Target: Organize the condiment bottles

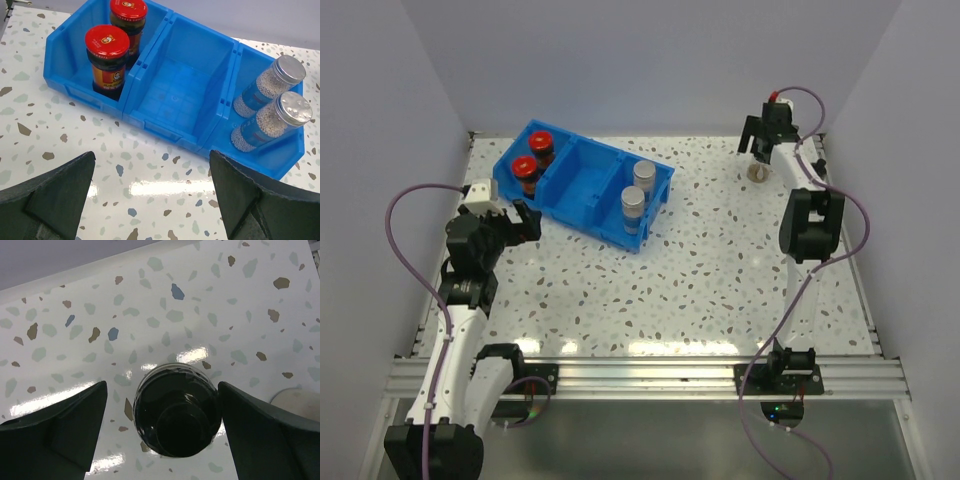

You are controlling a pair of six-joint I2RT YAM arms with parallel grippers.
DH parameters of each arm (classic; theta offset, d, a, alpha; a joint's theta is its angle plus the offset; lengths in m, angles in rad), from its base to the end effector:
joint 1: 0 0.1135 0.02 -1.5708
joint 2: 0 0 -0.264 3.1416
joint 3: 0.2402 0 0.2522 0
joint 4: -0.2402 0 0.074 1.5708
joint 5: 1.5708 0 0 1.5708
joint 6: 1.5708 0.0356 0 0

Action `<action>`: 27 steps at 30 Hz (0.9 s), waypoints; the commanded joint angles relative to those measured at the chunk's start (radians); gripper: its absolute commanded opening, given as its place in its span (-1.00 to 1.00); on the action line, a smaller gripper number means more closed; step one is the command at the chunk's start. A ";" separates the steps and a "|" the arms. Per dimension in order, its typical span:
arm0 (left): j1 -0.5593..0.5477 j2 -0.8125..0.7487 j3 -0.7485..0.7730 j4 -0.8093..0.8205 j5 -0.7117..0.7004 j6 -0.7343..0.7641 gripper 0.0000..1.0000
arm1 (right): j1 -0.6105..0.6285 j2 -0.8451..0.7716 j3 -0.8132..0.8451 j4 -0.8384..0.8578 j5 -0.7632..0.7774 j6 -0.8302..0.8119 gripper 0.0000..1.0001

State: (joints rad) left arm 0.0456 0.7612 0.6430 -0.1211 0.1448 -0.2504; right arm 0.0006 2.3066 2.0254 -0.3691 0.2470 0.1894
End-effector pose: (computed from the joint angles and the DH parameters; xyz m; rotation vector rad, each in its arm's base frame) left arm 0.1853 0.0033 0.3004 -0.1652 1.8086 -0.2764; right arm 0.5356 -0.0084 0.2332 0.3420 2.1766 -0.1683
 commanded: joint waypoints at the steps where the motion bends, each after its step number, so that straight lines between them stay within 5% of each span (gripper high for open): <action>1: 0.004 0.001 0.006 0.031 -0.014 0.013 1.00 | 0.002 0.034 0.078 0.007 0.050 0.044 0.88; 8: 0.004 0.004 0.006 0.031 -0.008 0.011 1.00 | 0.002 0.025 0.050 0.025 0.051 0.032 0.69; 12: 0.004 0.006 0.006 0.031 -0.008 0.011 1.00 | 0.002 0.011 0.033 0.021 -0.012 0.001 -0.54; 16: 0.002 -0.002 0.007 0.029 -0.008 0.011 1.00 | 0.002 -0.058 -0.036 0.032 -0.086 -0.059 -0.99; 22: 0.004 -0.022 0.006 0.029 -0.002 0.008 1.00 | 0.028 -0.360 -0.351 0.081 -0.441 -0.269 -1.00; 27: 0.004 -0.037 0.006 0.032 0.007 0.005 1.00 | 0.119 -0.597 -0.520 0.003 -0.555 -0.427 -1.00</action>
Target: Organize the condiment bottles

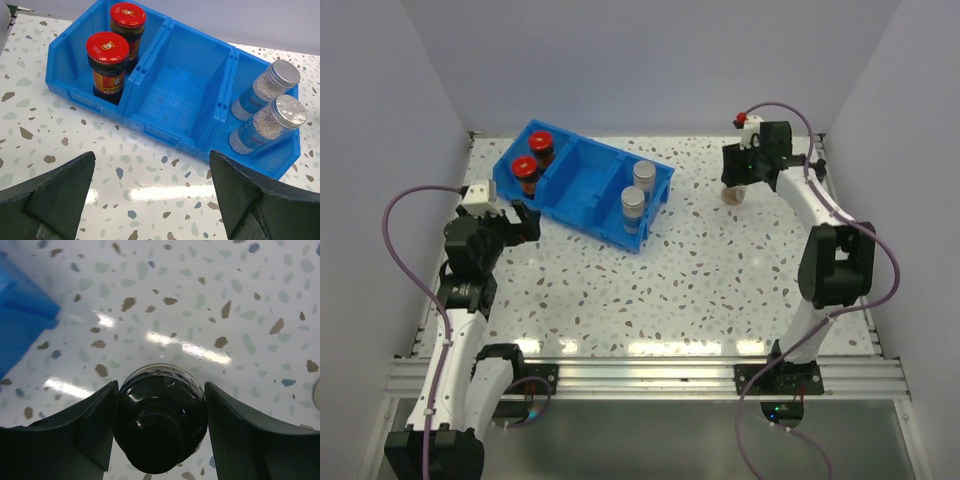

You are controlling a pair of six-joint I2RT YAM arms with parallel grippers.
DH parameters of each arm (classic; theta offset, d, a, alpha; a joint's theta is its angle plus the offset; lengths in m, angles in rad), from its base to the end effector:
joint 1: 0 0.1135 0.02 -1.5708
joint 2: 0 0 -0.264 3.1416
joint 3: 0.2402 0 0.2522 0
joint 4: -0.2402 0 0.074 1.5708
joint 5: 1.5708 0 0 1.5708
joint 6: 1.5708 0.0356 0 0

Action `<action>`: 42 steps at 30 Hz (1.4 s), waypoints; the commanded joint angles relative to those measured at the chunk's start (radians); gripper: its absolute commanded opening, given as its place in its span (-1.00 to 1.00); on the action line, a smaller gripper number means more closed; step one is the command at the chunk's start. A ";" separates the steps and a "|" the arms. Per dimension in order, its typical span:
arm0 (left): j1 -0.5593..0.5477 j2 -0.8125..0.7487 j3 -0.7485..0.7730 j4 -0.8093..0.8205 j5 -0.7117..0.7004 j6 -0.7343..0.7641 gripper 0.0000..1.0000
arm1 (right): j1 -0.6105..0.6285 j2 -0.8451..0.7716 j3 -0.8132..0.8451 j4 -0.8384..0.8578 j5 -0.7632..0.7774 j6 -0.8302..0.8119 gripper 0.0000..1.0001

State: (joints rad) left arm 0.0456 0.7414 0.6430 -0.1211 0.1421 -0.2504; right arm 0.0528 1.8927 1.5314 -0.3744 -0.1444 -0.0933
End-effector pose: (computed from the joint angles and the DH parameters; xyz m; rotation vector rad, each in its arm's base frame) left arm 0.1816 0.0032 0.3036 -0.1633 1.7889 -0.2739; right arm 0.4340 0.0281 0.2602 -0.2415 2.2888 0.1457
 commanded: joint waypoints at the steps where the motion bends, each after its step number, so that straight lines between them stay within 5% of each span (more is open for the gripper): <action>1: 0.004 -0.020 0.006 0.032 0.010 0.005 1.00 | 0.109 -0.208 -0.034 -0.013 -0.170 -0.160 -1.00; 7: 0.003 -0.036 0.006 0.031 0.001 0.003 1.00 | 0.293 -0.303 -0.031 -0.155 -0.261 -0.238 -1.00; 16: 0.002 -0.091 0.000 0.032 -0.062 0.007 1.00 | 0.536 -0.267 0.208 -0.235 -0.284 -0.234 -1.00; 25: 0.004 -0.097 0.001 0.029 -0.096 0.014 1.00 | 0.659 0.101 0.620 -0.156 -0.207 -0.062 -1.00; 29: 0.004 -0.106 -0.002 0.032 -0.114 0.016 1.00 | 0.679 0.326 0.928 -0.124 -0.135 -0.007 -1.00; 42: 0.004 -0.117 -0.017 0.051 -0.136 0.022 1.00 | 0.705 0.609 1.030 0.175 0.141 -0.074 -1.00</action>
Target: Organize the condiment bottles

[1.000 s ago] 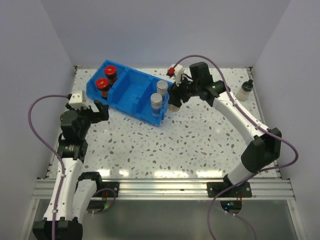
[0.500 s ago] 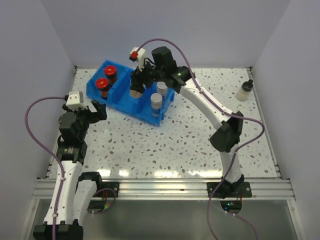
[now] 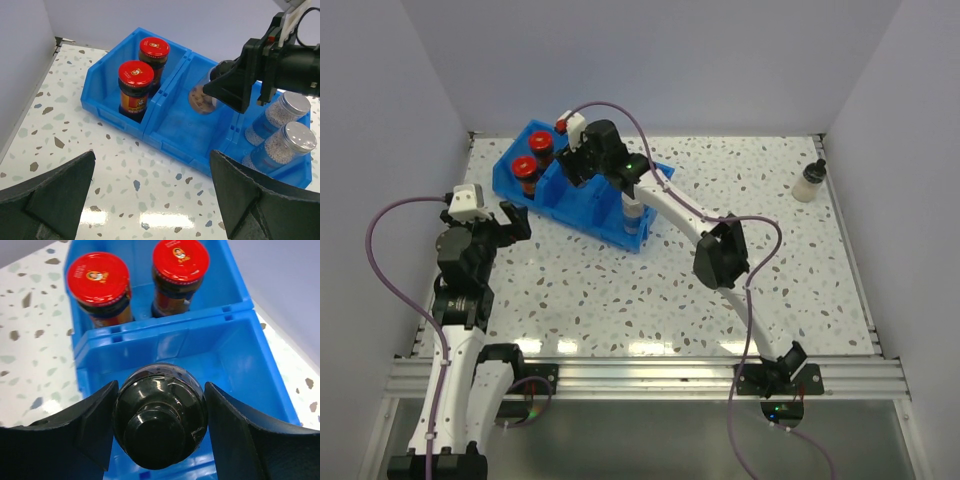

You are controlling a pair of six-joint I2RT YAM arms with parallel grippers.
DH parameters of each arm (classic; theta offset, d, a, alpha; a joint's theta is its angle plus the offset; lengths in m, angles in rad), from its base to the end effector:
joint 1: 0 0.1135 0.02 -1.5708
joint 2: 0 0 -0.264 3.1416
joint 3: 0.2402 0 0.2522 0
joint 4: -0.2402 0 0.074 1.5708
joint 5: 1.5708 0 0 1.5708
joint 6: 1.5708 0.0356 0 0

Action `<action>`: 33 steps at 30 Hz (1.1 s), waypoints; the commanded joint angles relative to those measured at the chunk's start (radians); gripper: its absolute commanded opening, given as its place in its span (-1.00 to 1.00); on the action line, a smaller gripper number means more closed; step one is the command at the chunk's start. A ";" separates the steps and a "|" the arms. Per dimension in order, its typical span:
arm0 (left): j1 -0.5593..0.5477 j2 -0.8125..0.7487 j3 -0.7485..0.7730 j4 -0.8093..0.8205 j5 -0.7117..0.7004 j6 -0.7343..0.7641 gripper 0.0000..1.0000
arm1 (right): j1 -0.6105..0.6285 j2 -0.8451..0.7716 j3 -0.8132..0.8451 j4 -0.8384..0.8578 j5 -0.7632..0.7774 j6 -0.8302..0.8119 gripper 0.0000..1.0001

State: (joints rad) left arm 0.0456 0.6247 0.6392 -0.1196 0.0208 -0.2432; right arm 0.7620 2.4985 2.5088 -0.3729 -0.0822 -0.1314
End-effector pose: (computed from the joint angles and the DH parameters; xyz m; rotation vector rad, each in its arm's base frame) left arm 0.1588 0.0065 0.3199 -0.2260 1.6633 -0.1664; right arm 0.4161 0.4011 0.2955 -0.8986 1.7471 0.4971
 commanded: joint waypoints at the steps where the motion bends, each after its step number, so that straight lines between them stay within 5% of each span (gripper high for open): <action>1: 0.004 0.003 -0.013 0.049 -0.013 0.015 1.00 | -0.006 0.016 0.045 0.184 0.081 -0.046 -1.00; 5: 0.004 0.009 -0.013 0.051 -0.009 0.016 1.00 | -0.006 0.069 0.022 0.242 0.102 -0.069 -1.00; 15: 0.004 0.010 -0.015 0.054 -0.004 0.015 1.00 | -0.007 0.131 0.001 0.308 0.153 -0.126 -0.51; 21: 0.004 0.009 -0.015 0.054 -0.005 0.016 1.00 | -0.006 0.152 -0.008 0.315 0.165 -0.143 0.03; 27: 0.004 0.004 -0.016 0.054 -0.009 0.016 1.00 | -0.007 0.145 -0.013 0.313 0.171 -0.154 0.91; 33: 0.004 0.003 -0.016 0.051 -0.009 0.018 1.00 | -0.009 0.079 0.019 0.255 0.134 -0.162 0.97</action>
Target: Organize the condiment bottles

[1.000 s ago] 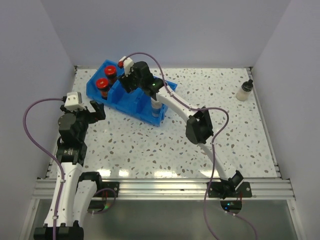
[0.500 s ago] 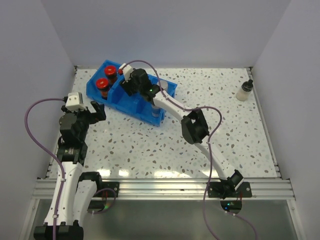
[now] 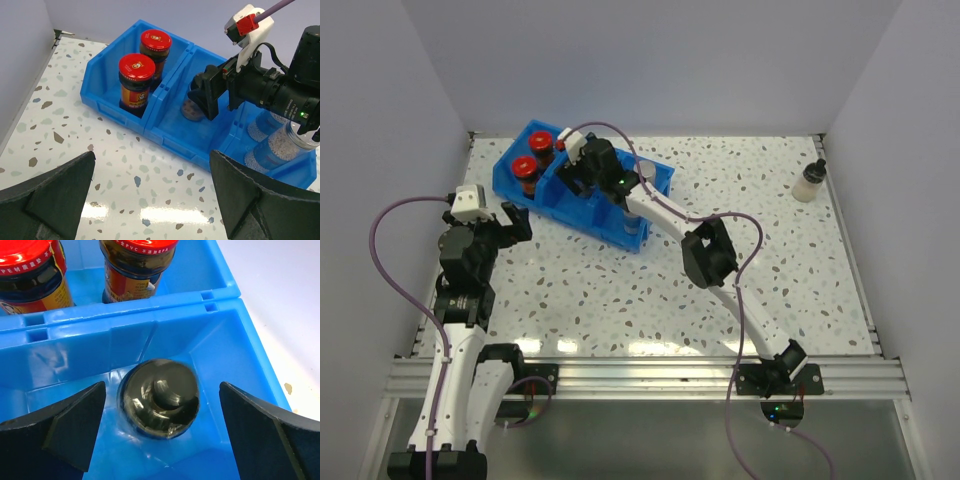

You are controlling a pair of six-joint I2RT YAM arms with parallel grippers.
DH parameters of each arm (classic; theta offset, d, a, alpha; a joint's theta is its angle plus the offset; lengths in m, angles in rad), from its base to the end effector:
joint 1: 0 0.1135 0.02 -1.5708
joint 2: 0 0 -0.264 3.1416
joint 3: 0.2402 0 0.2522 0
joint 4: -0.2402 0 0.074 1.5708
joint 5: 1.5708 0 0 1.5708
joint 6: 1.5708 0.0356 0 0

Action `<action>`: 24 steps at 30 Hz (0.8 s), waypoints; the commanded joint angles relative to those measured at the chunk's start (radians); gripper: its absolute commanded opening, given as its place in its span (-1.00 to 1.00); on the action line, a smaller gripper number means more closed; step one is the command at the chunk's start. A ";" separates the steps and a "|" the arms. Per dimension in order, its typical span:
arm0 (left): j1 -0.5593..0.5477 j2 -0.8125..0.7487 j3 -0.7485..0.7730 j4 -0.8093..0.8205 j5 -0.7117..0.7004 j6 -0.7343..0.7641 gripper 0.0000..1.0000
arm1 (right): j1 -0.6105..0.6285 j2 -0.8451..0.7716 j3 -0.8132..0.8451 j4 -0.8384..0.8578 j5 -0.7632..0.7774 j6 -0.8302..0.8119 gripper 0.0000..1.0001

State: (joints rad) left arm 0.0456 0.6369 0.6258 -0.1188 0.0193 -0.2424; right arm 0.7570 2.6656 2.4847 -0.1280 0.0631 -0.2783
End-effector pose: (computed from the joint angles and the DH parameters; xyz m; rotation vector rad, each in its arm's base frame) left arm 0.1619 0.0067 0.3136 -0.2301 1.6877 -0.1633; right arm 0.4455 0.4178 0.2161 -0.8961 1.6616 0.2690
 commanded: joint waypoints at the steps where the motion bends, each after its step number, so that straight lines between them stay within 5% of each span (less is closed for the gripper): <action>1: 0.004 -0.011 -0.003 0.050 -0.007 0.017 1.00 | -0.005 -0.104 0.055 -0.028 -0.023 -0.019 0.97; 6: 0.004 -0.016 -0.003 0.053 -0.004 0.017 1.00 | -0.005 -0.240 0.069 -0.179 -0.150 -0.090 0.97; 12: 0.004 -0.025 -0.005 0.054 0.008 0.015 1.00 | -0.060 -0.542 -0.145 -0.318 -0.348 -0.091 0.97; 18: 0.002 -0.037 -0.008 0.062 0.048 0.008 1.00 | -0.185 -1.019 -0.825 -0.300 -0.353 -0.118 0.97; 24: 0.002 -0.032 -0.008 0.071 0.083 -0.001 1.00 | -0.506 -1.282 -1.192 -0.314 -0.279 0.014 0.97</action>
State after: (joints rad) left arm 0.0456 0.6075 0.6239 -0.1120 0.0673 -0.2432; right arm 0.3737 1.3922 1.4445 -0.3981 -0.2462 -0.3397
